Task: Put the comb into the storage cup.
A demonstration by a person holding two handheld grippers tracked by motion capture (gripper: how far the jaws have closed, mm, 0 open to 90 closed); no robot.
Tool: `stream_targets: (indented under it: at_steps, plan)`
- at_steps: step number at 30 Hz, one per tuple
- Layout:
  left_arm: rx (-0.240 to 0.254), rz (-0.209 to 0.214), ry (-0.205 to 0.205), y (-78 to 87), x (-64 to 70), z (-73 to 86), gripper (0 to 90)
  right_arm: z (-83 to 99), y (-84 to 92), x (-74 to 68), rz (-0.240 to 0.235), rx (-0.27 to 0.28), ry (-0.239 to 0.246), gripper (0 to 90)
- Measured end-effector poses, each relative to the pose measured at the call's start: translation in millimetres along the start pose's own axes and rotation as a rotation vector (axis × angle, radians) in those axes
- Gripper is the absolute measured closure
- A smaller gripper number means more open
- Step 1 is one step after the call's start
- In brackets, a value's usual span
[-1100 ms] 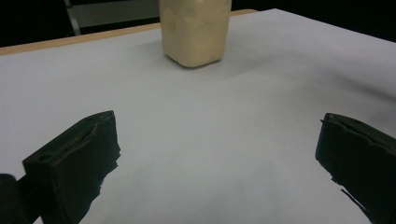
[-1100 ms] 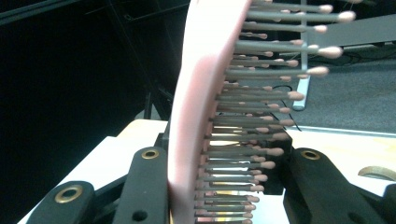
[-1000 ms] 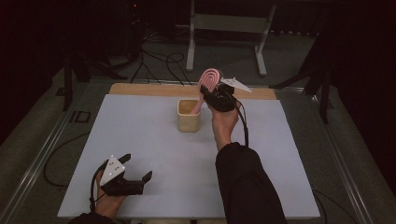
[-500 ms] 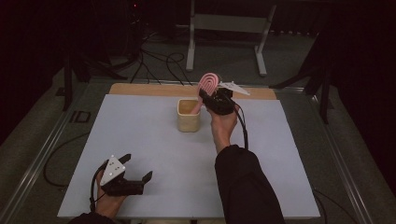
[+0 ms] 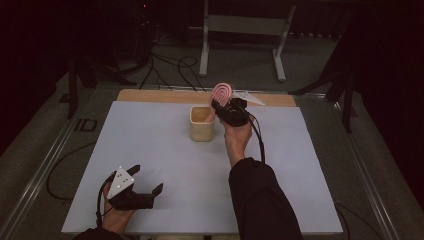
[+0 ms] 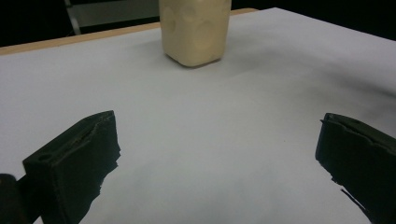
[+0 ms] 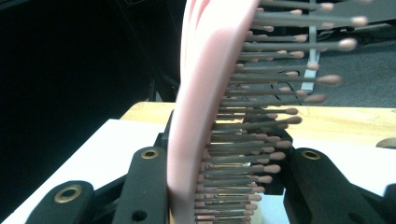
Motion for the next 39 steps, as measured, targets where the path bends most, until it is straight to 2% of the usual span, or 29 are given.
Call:
stream_targets:
  at_steps: [22, 39]
  plan:
    - [-0.007, 0.001, -0.002, -1.2, 0.4, 1.1, 0.2, 11.5, -6.0, -5.4, -0.009, -0.028, 0.000, 62.9]
    - [-0.015, 0.007, -0.006, -4.2, 2.0, 1.7, 0.2, 14.8, -8.3, -12.9, -0.028, -0.029, 0.022, 61.8]
Point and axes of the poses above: each handheld gripper's, and its own axes: y roughly backward along the jaws, z roughly out of its underside, x roughly to its right, the point moved 3 cm from there along -y, roughly forward along the jaws, and after that the axes turned 14 degrees about y, right-handed, at the moved point
